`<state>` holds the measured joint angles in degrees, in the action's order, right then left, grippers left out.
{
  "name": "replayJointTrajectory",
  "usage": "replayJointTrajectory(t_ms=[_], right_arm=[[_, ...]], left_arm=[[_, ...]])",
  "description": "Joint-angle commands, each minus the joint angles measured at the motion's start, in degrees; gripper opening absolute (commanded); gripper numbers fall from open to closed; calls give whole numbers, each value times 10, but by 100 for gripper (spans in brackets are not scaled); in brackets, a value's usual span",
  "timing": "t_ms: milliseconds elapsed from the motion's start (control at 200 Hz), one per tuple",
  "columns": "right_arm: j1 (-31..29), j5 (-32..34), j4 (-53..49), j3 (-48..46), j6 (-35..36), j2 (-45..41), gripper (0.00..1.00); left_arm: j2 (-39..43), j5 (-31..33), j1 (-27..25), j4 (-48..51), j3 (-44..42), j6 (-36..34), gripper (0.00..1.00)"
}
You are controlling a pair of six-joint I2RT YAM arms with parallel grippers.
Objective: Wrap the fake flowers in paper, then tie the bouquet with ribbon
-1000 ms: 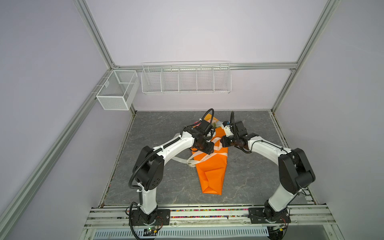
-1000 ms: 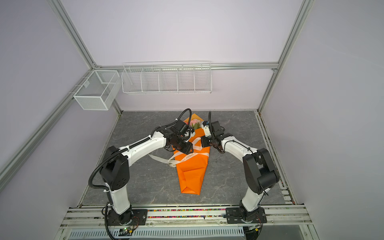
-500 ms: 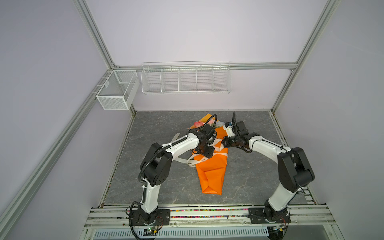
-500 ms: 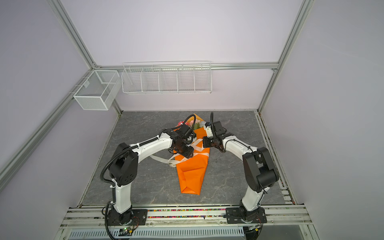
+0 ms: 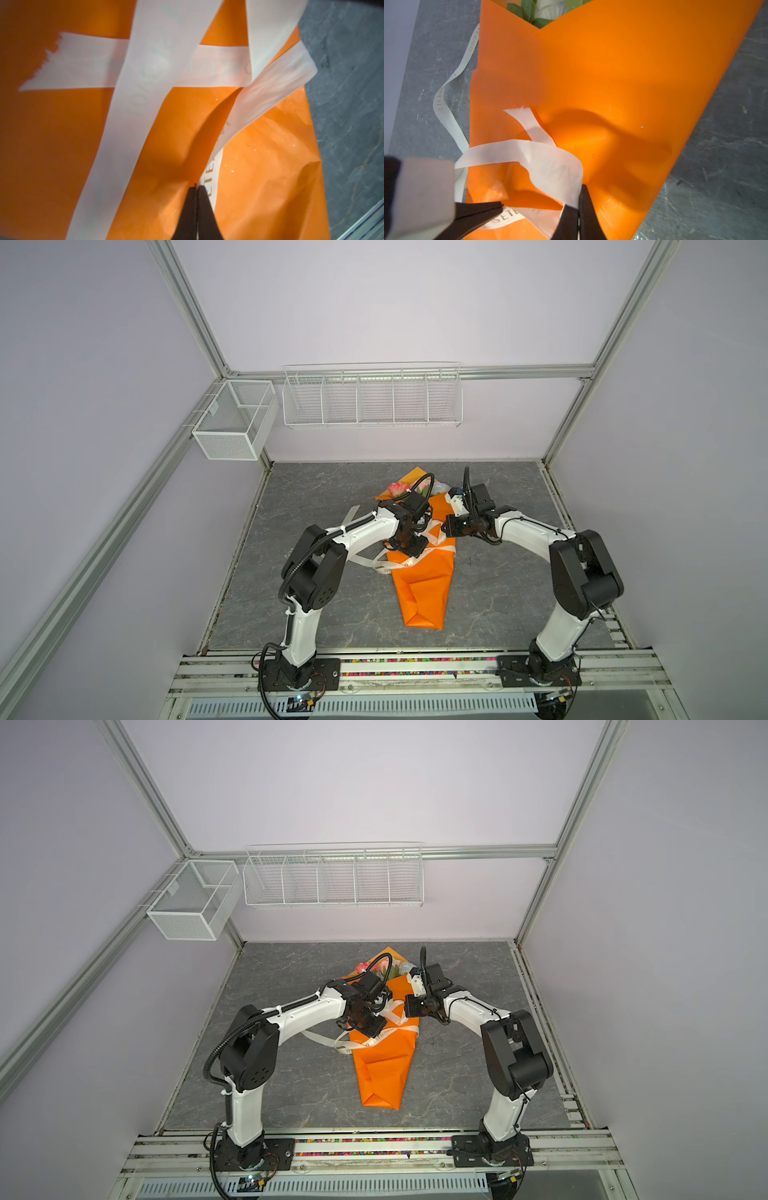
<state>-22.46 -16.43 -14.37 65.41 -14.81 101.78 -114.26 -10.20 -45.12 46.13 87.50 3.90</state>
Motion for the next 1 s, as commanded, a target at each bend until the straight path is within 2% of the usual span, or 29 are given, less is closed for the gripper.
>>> replayJointTrajectory(t_ms=[0, 215, 390, 620, 860, 895, 945, 995], right_arm=[[4, -40, 2, 19, -6, 18, 8], [4, -58, -8, 28, -8, 38, 7], [4, -103, -36, 46, 7, 58, 9], [3, -155, -141, 63, 95, 74, 8], [4, -290, -269, 94, 197, 86, 7], [4, -285, -278, 100, 200, 89, 7], [5, -242, -259, 97, 179, 88, 7], [8, -209, -240, 97, 161, 95, 7]], left_arm=[[33, -5, 0, -9, -10, -6, 0], [59, -19, 0, -26, -16, 0, 0], [78, -15, 0, -44, -21, 4, 0], [87, 22, 1, -64, -17, 16, 0], [85, 33, 1, -70, -12, 17, 0], [83, 32, 1, -66, -10, 17, 0], [79, 19, 1, -54, -5, 9, 0], [79, 0, 1, -51, -10, 4, 7]])
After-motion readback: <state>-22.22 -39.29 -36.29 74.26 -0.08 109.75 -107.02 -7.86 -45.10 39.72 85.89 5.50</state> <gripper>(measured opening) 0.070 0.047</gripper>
